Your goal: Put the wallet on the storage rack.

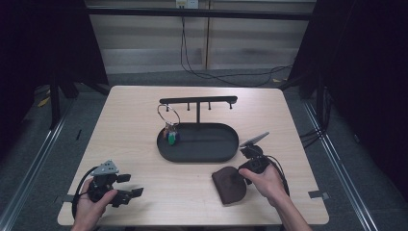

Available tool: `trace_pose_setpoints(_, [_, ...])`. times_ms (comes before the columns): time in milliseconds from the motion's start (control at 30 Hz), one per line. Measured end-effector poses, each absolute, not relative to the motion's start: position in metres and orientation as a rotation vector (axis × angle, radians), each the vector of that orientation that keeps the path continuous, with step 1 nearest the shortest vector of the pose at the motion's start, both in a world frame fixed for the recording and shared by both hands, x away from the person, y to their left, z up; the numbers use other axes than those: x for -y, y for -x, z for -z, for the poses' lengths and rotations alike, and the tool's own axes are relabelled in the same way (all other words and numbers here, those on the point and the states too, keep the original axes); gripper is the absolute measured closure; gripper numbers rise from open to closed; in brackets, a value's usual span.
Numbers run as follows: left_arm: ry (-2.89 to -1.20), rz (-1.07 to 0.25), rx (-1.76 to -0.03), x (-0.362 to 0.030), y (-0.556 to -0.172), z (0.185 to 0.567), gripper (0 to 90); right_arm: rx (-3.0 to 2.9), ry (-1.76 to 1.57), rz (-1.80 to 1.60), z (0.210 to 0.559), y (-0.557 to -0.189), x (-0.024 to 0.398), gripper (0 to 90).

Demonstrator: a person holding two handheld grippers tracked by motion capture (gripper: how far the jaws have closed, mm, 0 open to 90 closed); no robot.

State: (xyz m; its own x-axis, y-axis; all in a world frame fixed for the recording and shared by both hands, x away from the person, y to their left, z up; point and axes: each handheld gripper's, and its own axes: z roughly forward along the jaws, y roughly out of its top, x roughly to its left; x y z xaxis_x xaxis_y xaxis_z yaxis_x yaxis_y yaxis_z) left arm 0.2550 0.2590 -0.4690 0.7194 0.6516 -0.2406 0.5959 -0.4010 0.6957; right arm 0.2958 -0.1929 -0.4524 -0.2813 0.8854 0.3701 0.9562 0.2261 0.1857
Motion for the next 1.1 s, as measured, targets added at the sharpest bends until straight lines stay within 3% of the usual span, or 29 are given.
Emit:
trace_pose_setpoints(667, [-2.109, -0.072, -0.941, -0.261, -0.256, 0.469, 22.0, 2.298, 1.728, 0.644, 0.442, -0.293, 0.197, 76.6])
trace_pose_setpoints(767, [-2.111, -0.074, -0.939, -0.261, -0.256, 0.468, 22.1, 2.265, 1.712, 0.69, 0.437, -0.294, 0.199, 82.1])
trace_pose_setpoints(1100, [-2.109, -0.067, -0.94, -0.26, -0.256, 0.469, 22.0, 2.334, 1.722, 0.657, 0.421, -0.294, 0.197, 83.6])
